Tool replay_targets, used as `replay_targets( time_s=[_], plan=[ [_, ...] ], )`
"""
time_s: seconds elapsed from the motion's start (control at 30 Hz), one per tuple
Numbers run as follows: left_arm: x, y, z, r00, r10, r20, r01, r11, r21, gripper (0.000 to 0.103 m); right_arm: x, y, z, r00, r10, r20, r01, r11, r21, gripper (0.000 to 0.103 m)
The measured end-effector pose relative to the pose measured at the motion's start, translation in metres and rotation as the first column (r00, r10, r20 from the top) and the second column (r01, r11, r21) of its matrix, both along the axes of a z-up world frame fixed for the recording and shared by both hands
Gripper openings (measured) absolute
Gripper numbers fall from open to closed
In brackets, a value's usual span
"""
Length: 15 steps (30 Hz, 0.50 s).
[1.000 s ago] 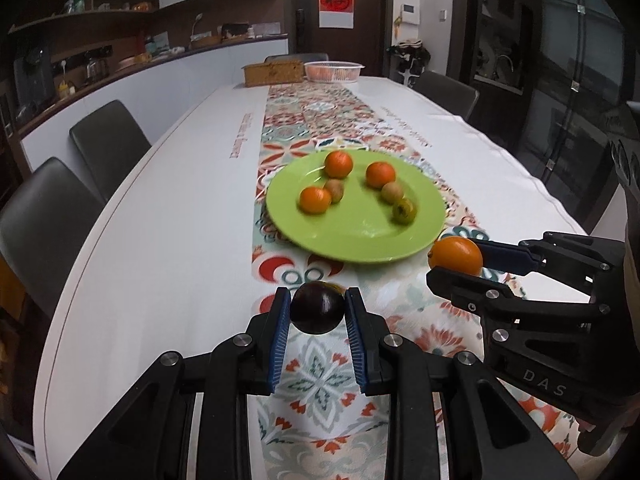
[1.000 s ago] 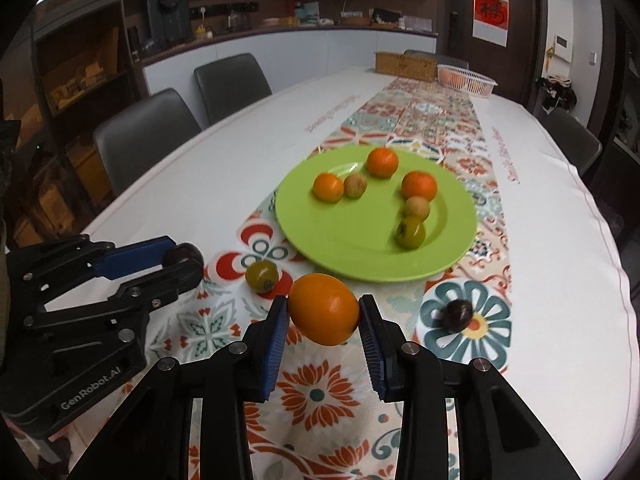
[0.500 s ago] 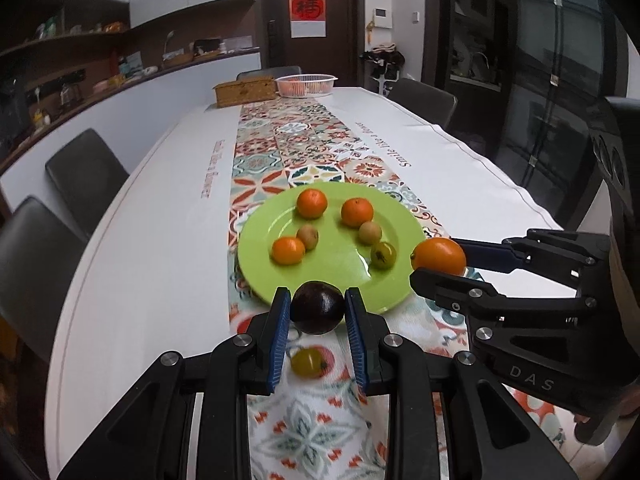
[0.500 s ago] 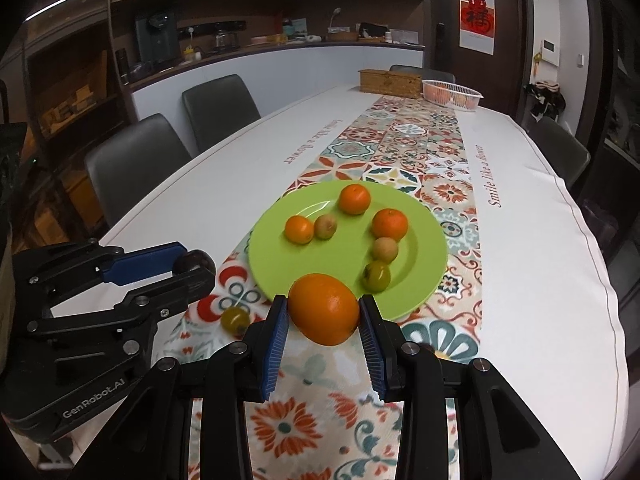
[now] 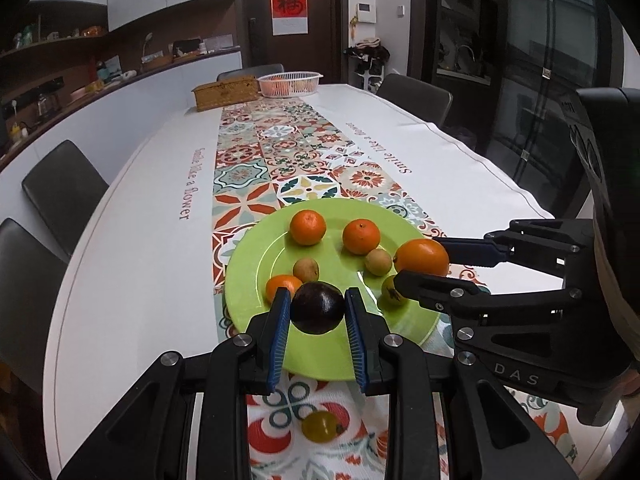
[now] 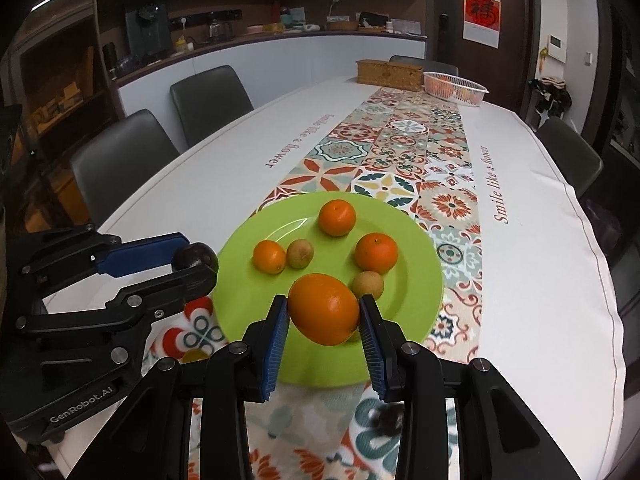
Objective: Organize fruits
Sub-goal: 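Carry the plum with the left tool onto the green plate while the right tool carries the orange there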
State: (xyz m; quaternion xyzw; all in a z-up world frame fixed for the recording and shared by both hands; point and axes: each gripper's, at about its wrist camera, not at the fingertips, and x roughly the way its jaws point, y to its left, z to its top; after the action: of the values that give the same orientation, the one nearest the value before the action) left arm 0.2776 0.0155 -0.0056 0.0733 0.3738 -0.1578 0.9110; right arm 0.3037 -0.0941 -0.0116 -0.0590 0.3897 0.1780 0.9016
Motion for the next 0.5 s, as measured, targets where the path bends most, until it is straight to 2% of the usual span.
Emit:
replay_targets(
  time_s=[0.5],
  plan=[
    [0.043,0.004,-0.036,0.994,-0.015,-0.106,0.012,0.999,-0.029,0.028,0.042,0.006,-0.026,0.996,0.041,-0.078,-0.043,0.999,-0.028,0.037]
  ],
)
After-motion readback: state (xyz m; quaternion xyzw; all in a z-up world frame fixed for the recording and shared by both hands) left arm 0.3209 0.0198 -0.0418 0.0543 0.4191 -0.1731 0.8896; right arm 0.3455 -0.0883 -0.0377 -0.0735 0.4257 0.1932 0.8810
